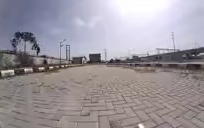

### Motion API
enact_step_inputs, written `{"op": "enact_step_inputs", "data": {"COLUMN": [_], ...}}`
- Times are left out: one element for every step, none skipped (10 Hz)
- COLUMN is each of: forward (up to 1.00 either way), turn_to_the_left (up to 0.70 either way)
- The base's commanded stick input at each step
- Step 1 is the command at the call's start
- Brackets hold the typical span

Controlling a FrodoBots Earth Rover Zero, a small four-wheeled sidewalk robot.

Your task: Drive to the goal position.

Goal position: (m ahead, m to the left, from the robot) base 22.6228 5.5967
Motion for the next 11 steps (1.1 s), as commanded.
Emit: {"op": "enact_step_inputs", "data": {"forward": [1.0,1.0,1.0,1.0,1.0,1.0,1.0,1.0,1.0,1.0,1.0], "turn_to_the_left": [0.0,0.0,0.06,0.13,0.2,0.22,0.11,0.0,0.0,0.0,0.0]}}
